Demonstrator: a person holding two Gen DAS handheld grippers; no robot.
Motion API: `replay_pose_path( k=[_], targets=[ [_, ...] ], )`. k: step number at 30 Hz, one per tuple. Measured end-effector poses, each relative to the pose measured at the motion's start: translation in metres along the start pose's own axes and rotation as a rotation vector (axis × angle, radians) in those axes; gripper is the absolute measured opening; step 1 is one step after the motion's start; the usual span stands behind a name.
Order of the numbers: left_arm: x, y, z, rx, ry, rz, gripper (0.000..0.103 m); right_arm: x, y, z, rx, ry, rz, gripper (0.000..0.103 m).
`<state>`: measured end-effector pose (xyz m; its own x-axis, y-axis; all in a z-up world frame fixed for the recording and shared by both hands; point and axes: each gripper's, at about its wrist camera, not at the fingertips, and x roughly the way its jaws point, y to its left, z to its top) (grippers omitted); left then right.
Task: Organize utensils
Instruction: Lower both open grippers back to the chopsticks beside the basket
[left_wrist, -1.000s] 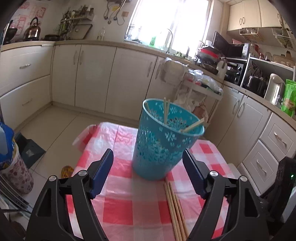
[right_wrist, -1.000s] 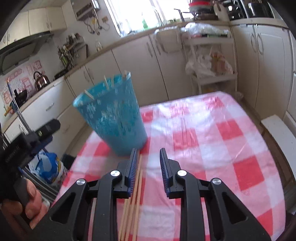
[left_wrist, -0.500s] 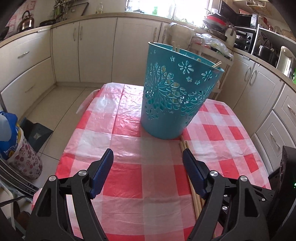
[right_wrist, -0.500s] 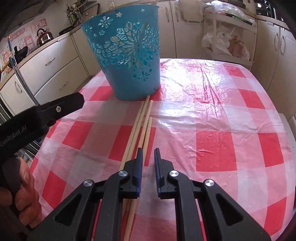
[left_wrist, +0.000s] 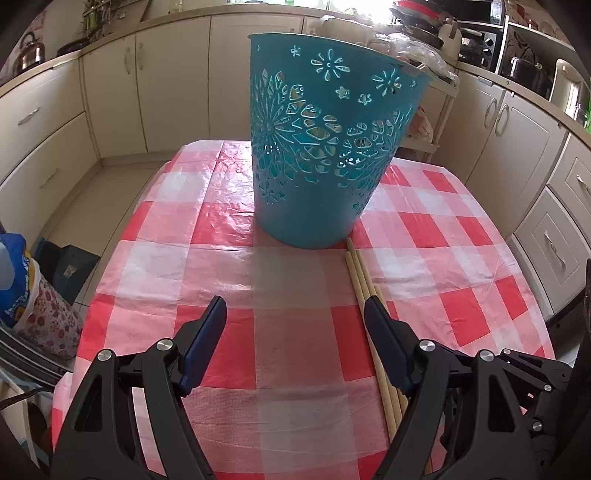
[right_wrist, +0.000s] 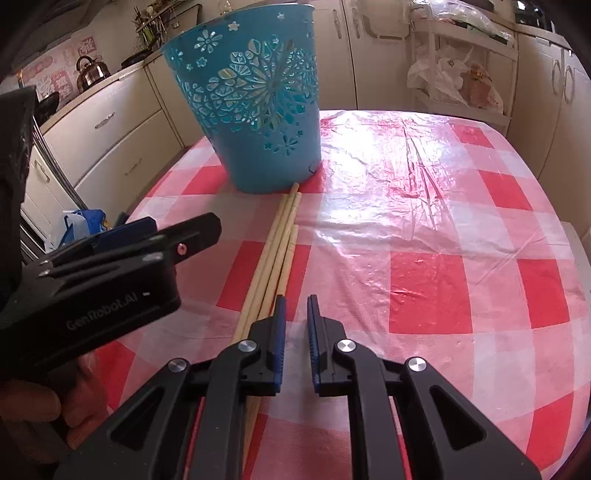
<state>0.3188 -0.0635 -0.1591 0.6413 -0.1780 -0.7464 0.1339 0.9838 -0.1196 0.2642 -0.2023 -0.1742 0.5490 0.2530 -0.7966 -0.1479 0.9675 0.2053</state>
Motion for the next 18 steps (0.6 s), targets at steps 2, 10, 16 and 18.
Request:
replay_pose_path(
  k=[2, 10, 16, 18],
  targets=[
    [0.002, 0.000, 0.001, 0.004, 0.005, 0.005, 0.073, -0.003, 0.003, -0.001, -0.010, -0.007, 0.024, 0.012],
    [0.006, 0.005, 0.001, -0.010, 0.022, 0.002, 0.073, 0.003, 0.004, -0.002, -0.045, 0.018, -0.031, 0.009],
    [0.015, -0.012, -0.001, 0.035, 0.056, -0.021, 0.073, 0.003, 0.005, -0.002, -0.066, 0.022, -0.045, 0.009],
    [0.019, -0.016, -0.003, 0.054, 0.072, -0.015, 0.073, 0.001, -0.001, -0.002, -0.049, 0.019, -0.047, 0.008]
  ],
)
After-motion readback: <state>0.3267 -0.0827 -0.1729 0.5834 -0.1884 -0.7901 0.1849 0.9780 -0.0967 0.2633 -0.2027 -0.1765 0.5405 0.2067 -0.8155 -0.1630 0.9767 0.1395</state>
